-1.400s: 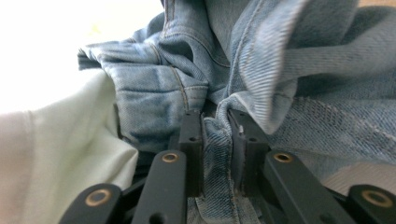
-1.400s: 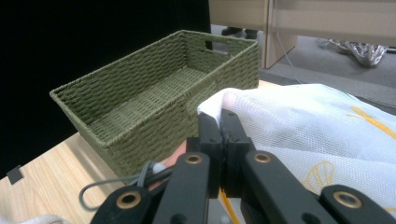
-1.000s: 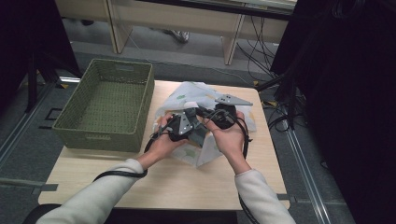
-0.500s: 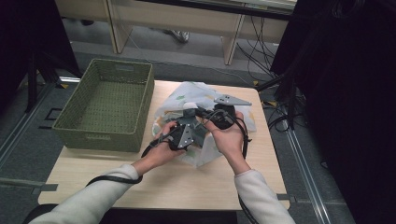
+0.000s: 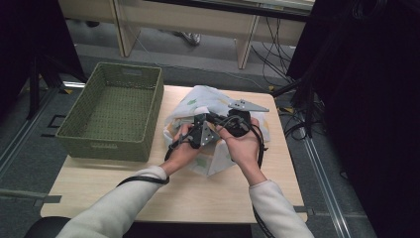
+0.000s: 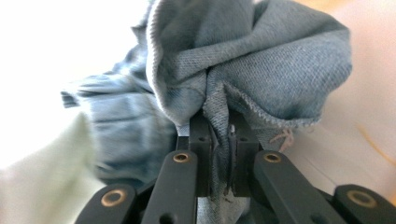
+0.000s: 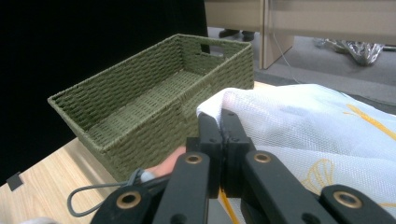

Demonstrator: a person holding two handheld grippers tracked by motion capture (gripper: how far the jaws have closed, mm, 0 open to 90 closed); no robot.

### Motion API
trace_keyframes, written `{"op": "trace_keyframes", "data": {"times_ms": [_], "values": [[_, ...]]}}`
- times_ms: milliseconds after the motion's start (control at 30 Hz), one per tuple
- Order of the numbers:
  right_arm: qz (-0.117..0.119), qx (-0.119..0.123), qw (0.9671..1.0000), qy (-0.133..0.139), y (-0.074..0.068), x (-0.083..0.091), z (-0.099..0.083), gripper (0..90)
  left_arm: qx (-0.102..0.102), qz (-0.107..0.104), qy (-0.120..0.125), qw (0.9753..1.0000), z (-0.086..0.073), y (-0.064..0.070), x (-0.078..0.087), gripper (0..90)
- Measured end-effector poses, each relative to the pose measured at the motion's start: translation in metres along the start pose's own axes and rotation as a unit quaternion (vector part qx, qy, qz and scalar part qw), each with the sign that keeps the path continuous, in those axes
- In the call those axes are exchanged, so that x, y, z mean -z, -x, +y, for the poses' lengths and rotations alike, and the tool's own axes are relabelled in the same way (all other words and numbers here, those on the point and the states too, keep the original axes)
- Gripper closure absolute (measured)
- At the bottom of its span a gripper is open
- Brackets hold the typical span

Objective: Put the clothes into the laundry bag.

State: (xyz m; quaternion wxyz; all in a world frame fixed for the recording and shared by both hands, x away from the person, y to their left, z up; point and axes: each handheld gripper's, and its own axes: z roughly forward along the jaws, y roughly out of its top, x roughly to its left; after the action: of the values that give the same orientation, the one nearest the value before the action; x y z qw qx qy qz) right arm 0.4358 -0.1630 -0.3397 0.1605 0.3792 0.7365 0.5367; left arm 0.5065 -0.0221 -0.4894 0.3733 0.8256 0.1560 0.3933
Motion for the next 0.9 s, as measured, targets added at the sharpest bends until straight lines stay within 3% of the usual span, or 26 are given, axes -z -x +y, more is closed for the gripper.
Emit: {"op": "trace_keyframes", "data": {"times_ms": [67, 133, 200, 267, 333, 533, 633, 667, 700, 733, 800, 900], "values": [[0.001, -0.001, 1.0, 0.001, 0.0, 0.0, 0.0, 90.0, 0.009, 0.017, 0.004, 0.9998, 0.001, -0.002, -0.003, 81.9], [0.003, 0.0, 1.0, 0.001, 0.0, 0.001, 0.001, 90.0, -0.007, 0.035, 0.0, 0.9994, 0.0, -0.002, -0.006, 81.6], [0.003, 0.0, 1.0, 0.002, 0.0, 0.0, 0.0, 90.0, -0.016, 0.016, -0.008, 0.9997, -0.004, 0.003, -0.013, 81.1], [0.006, -0.001, 1.0, 0.0, 0.0, -0.001, 0.0, 90.0, -0.006, -0.014, -0.009, 0.9998, -0.007, 0.007, -0.019, 80.4], [0.005, 0.0, 1.0, -0.001, 0.0, -0.001, -0.001, 90.0, 0.004, -0.026, -0.008, 0.9996, -0.008, 0.009, -0.022, 80.0], [0.002, -0.005, 1.0, -0.001, 0.003, 0.0, -0.001, 90.0, -0.004, -0.025, 0.013, 0.9996, -0.007, 0.009, -0.018, 76.2], [-0.001, -0.003, 1.0, 0.0, 0.004, 0.0, -0.001, 90.0, 0.002, -0.043, 0.008, 0.999, -0.008, 0.006, -0.015, 64.3], [-0.001, -0.004, 1.0, -0.001, 0.004, 0.0, -0.001, 90.0, -0.002, -0.035, 0.008, 0.9994, -0.009, 0.005, -0.012, 60.4], [-0.001, -0.004, 1.0, -0.001, 0.005, 0.0, -0.001, 90.0, -0.002, -0.04, 0.011, 0.9991, -0.009, 0.004, -0.01, 56.3], [-0.002, -0.004, 1.0, -0.001, 0.005, 0.0, -0.001, 90.0, -0.008, -0.044, 0.01, 0.9989, -0.01, 0.003, -0.007, 51.5], [-0.003, -0.005, 1.0, -0.001, 0.006, 0.0, -0.001, 90.0, -0.016, -0.072, 0.008, 0.9972, -0.012, 0.002, 0.0, 43.5], [-0.005, -0.004, 1.0, -0.001, 0.007, -0.001, -0.001, 90.0, -0.034, -0.076, 0.007, 0.9965, -0.015, 0.002, 0.013, 37.5]]}}
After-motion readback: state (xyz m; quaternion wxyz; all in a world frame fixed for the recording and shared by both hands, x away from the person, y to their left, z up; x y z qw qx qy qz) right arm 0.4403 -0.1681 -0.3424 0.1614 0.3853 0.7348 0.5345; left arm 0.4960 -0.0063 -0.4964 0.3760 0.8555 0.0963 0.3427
